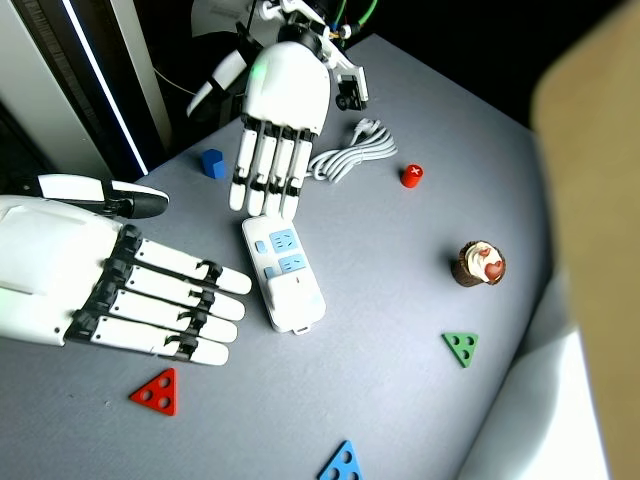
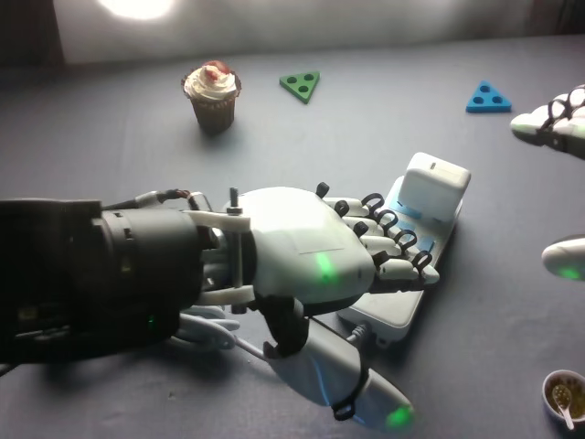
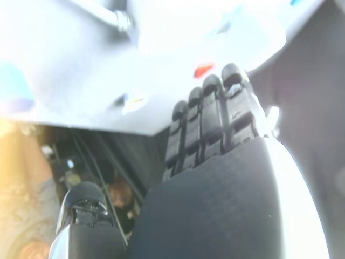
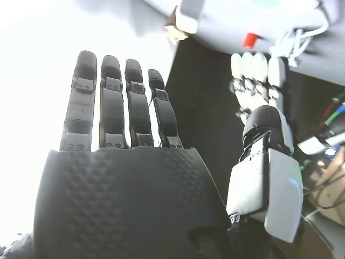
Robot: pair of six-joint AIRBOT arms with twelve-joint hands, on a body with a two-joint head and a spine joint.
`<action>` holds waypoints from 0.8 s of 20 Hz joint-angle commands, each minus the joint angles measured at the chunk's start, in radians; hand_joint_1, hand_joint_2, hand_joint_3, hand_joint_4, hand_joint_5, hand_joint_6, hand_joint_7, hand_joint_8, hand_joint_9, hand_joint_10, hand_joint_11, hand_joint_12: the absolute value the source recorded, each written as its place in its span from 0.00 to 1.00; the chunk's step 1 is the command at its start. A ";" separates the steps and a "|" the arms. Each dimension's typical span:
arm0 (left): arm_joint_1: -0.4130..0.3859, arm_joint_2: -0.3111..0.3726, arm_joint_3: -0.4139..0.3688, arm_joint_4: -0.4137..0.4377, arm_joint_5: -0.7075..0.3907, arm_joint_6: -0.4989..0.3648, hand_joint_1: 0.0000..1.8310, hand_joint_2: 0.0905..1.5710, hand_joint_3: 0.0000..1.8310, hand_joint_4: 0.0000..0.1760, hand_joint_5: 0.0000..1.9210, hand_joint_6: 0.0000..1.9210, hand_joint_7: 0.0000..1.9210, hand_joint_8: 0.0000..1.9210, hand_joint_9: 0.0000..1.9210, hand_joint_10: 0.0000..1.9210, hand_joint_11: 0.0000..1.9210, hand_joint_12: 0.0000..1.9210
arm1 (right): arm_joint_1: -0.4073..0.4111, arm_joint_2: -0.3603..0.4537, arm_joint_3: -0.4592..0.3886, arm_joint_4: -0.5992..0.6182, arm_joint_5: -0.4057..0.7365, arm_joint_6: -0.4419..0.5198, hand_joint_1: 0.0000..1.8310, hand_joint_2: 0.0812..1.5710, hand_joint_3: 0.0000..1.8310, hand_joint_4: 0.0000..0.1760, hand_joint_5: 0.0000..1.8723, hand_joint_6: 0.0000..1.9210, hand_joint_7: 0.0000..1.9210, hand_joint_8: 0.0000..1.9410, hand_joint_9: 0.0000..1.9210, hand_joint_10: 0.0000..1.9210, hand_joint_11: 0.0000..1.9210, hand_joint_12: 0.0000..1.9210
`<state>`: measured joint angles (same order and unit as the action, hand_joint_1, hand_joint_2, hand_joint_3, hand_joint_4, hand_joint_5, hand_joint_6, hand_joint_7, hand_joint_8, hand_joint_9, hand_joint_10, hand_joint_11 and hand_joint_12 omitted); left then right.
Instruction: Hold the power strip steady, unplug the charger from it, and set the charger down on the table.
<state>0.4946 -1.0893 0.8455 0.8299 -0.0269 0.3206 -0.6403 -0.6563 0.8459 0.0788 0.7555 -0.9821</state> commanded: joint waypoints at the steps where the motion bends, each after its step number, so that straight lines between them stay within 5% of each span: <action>1: 0.000 -0.014 0.008 0.000 -0.066 0.001 0.00 0.62 0.00 0.00 0.04 0.00 0.04 0.00 0.04 0.00 0.00 0.08 | 0.003 0.011 0.005 0.015 0.110 0.005 0.03 0.63 0.00 0.00 0.09 0.00 0.12 0.00 0.12 0.00 0.09 0.09; 8: 0.040 -0.078 0.086 0.001 -0.062 0.001 0.00 0.62 0.00 0.00 0.05 0.01 0.05 0.00 0.04 0.00 0.01 0.07 | 0.008 0.002 0.004 0.023 0.090 0.005 0.03 0.65 0.00 0.00 0.08 0.00 0.11 0.00 0.11 0.00 0.08 0.07; 16: 0.061 -0.121 0.138 0.009 -0.069 0.001 0.00 0.63 0.00 0.00 0.04 0.00 0.05 0.00 0.05 0.00 0.02 0.07 | 0.012 -0.006 0.004 0.043 0.073 0.005 0.19 0.68 0.00 0.00 0.10 0.00 0.14 0.01 0.14 0.01 0.12 0.08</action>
<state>0.5568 -1.2015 0.9810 0.8364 -0.0273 0.3206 -0.6399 -0.6716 0.8490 0.1101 0.7193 -0.9817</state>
